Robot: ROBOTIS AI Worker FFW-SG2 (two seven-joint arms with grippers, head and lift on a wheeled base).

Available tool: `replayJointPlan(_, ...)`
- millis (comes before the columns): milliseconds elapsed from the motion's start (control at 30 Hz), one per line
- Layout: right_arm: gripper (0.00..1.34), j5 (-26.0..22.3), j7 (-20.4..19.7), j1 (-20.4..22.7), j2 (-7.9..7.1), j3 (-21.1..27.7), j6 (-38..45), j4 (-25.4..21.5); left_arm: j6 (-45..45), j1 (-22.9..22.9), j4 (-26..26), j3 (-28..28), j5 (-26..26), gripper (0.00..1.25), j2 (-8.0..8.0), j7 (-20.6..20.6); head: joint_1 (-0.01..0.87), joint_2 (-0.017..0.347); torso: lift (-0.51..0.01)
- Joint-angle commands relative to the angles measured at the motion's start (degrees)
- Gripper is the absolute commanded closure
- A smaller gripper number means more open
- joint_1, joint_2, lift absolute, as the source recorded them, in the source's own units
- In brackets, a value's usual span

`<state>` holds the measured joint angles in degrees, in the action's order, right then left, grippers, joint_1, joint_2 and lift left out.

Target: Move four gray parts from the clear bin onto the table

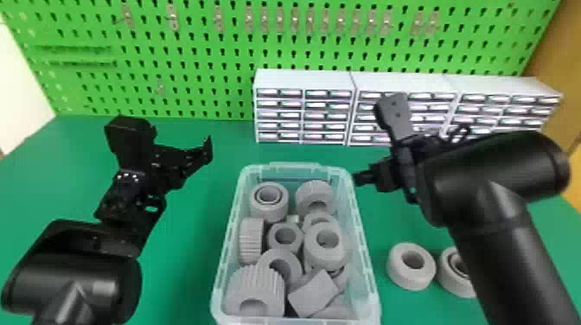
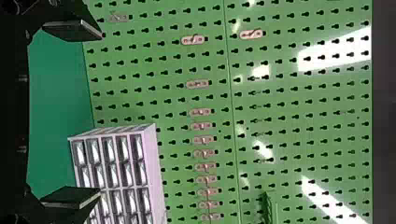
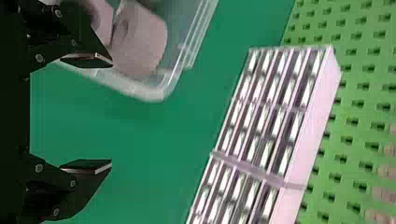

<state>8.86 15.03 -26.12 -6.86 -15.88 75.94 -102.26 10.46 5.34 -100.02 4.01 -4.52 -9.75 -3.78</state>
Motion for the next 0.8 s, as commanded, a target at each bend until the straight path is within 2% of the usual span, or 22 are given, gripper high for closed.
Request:
replayJointPlan(0,0.50,-1.8,0.0,-2.6,0.35,-3.9,0.0,2.2,0.0,0.0,0.1,-0.1,-0.1,0.11,0.00,0.0,0.678,0.034,-0.050)
replayJointPlan(433,0.49,-8.7,0.1,-6.3,0.35,-12.3,1.1,7.4,0.3,-0.2,0.0,-0.7,-0.5,0.11,0.00,0.0,0.678,0.034,-0.050)
replayJointPlan(600,0.49,-12.0,0.6,-7.5,-0.44,-15.3,2.9,9.5,0.3,-0.2,0.0,-0.7,-0.5,0.11,0.00,0.0,0.678,0.034,-0.050)
replayJointPlan(767,0.50,-11.5,1.8,-8.5,-0.88,-17.5,5.7,9.8,0.4,-0.2,0.0,-0.8,-0.5,0.11,0.00,0.0,0.678,0.034,-0.050)
